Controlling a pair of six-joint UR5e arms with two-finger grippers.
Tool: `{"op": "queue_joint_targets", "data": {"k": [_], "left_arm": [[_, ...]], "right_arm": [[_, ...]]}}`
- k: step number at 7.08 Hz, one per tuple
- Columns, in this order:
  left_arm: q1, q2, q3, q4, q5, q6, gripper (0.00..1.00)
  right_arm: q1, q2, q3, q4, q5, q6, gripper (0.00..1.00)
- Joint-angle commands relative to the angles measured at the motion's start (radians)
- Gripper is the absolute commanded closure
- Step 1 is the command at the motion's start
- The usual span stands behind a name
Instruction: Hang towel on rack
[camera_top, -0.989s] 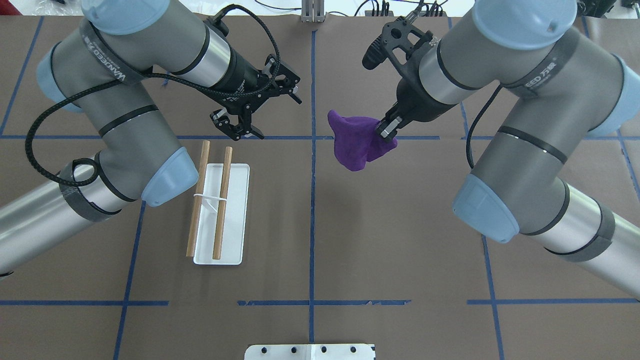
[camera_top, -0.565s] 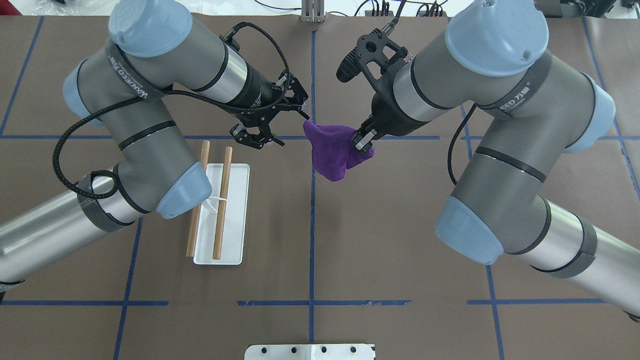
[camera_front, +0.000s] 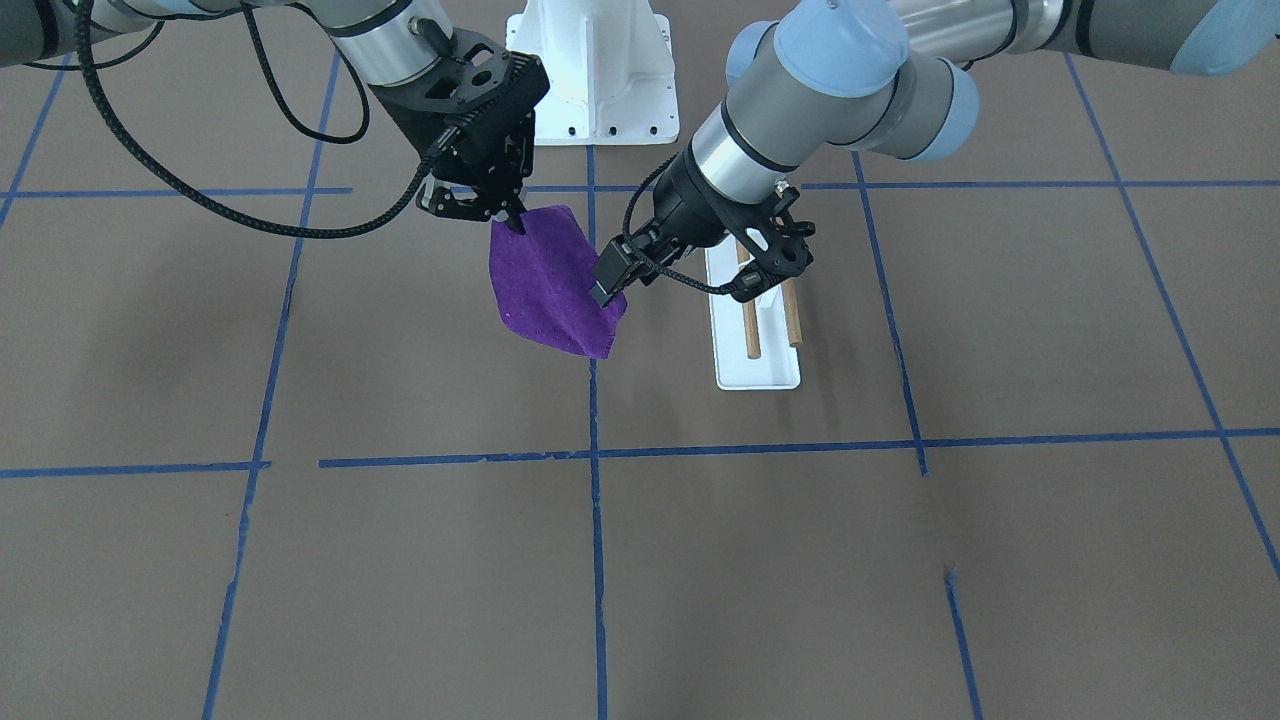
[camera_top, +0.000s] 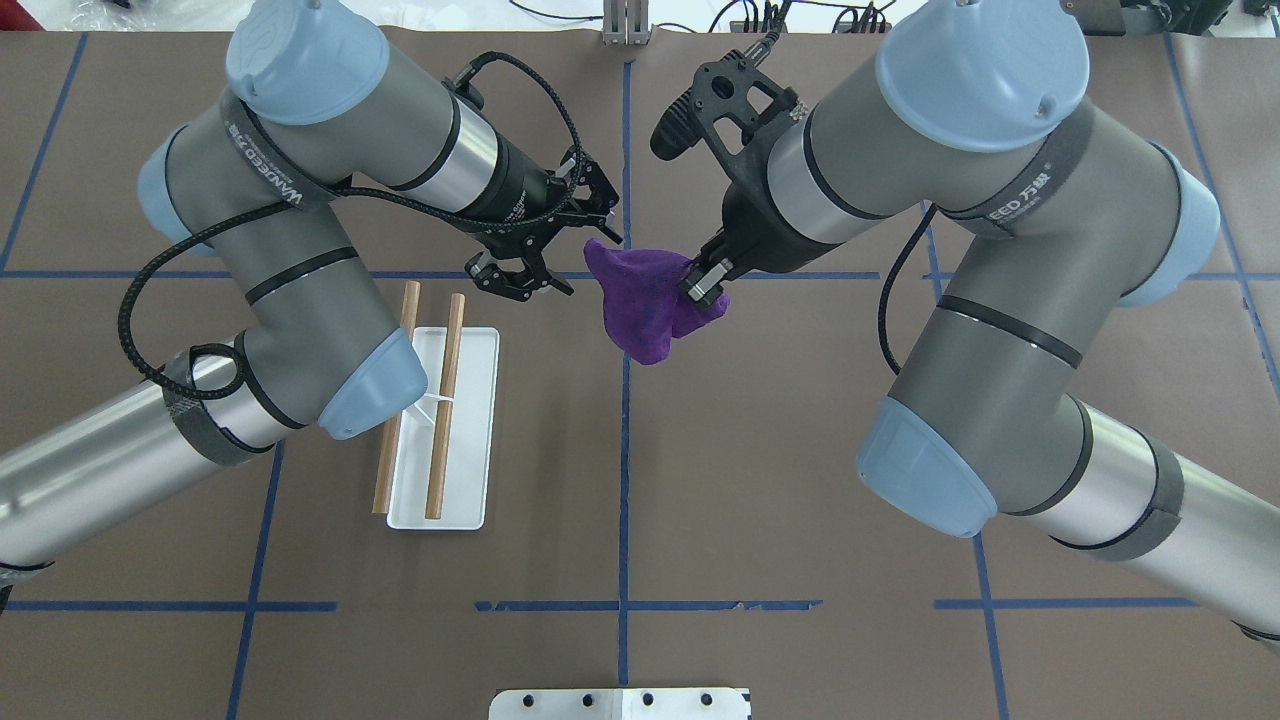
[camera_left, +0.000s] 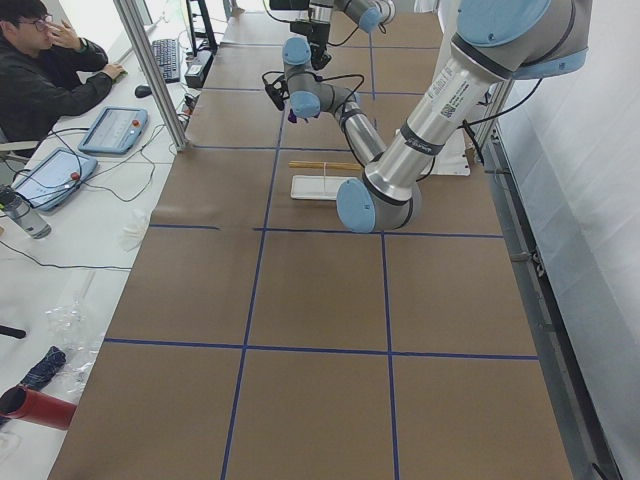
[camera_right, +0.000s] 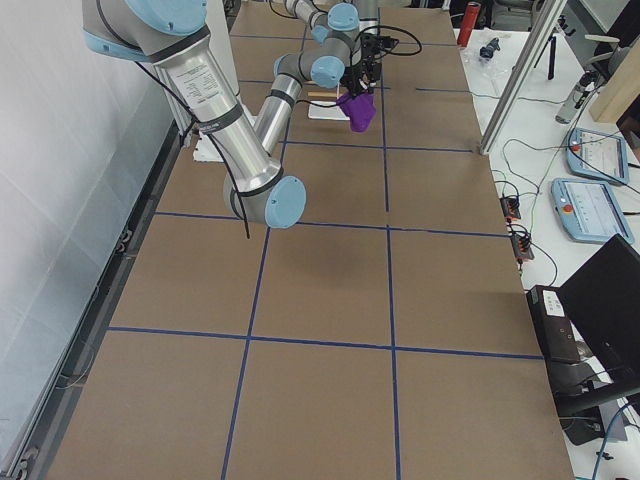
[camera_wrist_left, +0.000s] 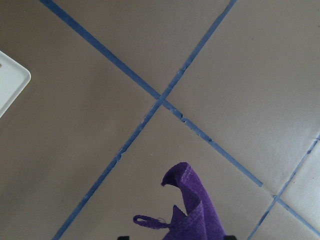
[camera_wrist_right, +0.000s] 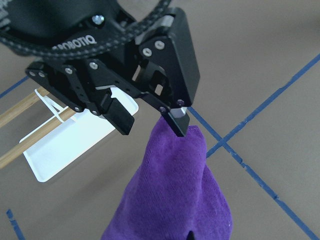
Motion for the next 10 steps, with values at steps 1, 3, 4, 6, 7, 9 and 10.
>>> {"op": "queue_joint_targets", "data": {"k": [1,3,4,6,7,9,10], "left_arm": [[0.001,0.002,0.004,-0.011,0.000,0.001,0.55],[0.001,0.004,0.000,-0.023,-0.002,0.012,1.00],[0.001,0.008,-0.002,-0.037,0.000,0.014,1.00],[0.001,0.010,-0.006,-0.037,0.000,0.024,1.00],[0.001,0.010,-0.008,-0.035,0.002,0.024,1.00],[0.001,0.033,-0.032,-0.035,0.002,0.029,1.00],[0.000,0.078,-0.076,-0.035,0.000,0.065,1.00]], "right_arm": [[-0.001,0.003,0.002,0.000,0.000,0.004,1.00],[-0.001,0.004,0.002,0.000,0.000,0.002,1.00],[-0.001,0.003,0.002,0.000,0.000,0.002,1.00],[-0.001,-0.001,0.002,0.000,0.003,-0.007,1.00],[-0.024,-0.004,0.003,-0.006,0.000,0.046,0.04],[-0.024,-0.011,-0.004,-0.091,0.008,0.079,0.01],[-0.020,-0.025,-0.010,-0.156,0.006,0.079,0.00]]}}
